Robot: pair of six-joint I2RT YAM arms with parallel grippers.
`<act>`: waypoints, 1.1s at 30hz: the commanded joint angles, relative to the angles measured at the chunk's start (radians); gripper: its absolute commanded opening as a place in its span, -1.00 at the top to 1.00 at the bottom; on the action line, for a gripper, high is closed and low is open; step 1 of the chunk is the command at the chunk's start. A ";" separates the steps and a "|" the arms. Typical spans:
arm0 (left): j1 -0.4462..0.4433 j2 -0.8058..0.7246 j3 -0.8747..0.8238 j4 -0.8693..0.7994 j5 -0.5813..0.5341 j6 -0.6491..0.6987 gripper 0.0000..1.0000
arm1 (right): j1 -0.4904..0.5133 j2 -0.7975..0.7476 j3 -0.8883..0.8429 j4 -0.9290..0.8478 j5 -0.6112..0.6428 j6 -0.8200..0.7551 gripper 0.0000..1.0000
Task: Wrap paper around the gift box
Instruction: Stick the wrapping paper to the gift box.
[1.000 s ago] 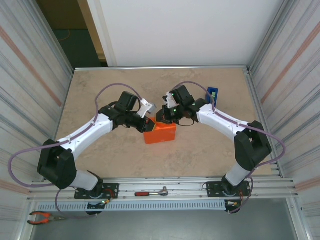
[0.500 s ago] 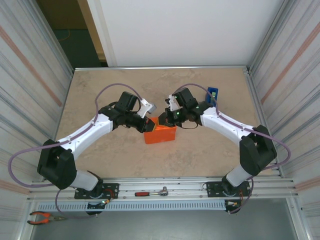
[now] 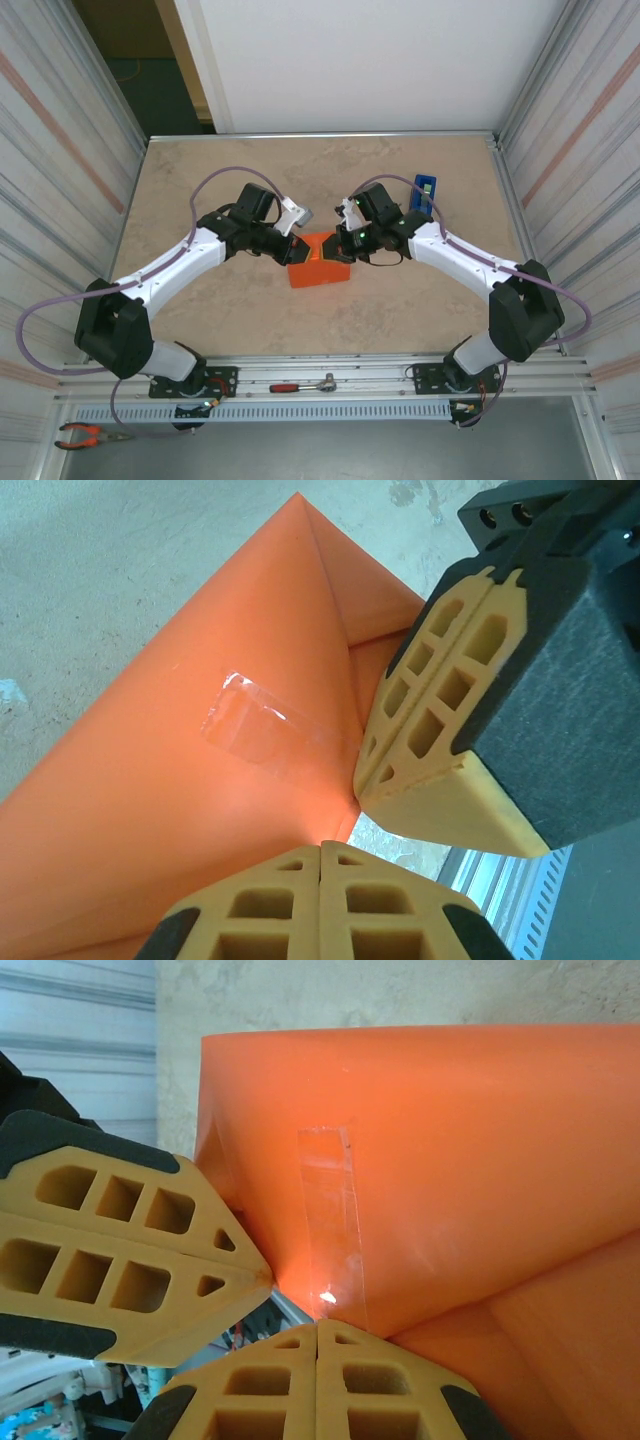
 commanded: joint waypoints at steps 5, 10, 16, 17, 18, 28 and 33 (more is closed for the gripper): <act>-0.006 0.022 -0.036 -0.039 -0.033 0.019 1.00 | 0.014 -0.043 -0.035 -0.008 -0.002 -0.018 1.00; -0.006 0.021 -0.039 -0.035 -0.031 0.018 1.00 | 0.022 -0.040 -0.058 0.022 0.037 0.000 1.00; -0.006 0.019 -0.041 -0.033 -0.028 0.013 1.00 | 0.067 -0.058 -0.102 0.091 0.183 0.029 1.00; -0.006 0.017 -0.041 -0.033 -0.029 0.014 1.00 | 0.081 -0.070 -0.114 0.104 0.218 0.033 1.00; -0.006 0.015 -0.042 -0.031 -0.029 0.013 1.00 | 0.093 -0.082 -0.131 0.121 0.254 0.039 1.00; -0.006 0.017 -0.043 -0.026 -0.027 0.012 1.00 | 0.199 -0.174 -0.336 0.350 0.490 0.063 1.00; -0.006 0.016 -0.043 -0.029 -0.024 0.013 1.00 | 0.206 -0.209 -0.391 0.418 0.492 0.063 1.00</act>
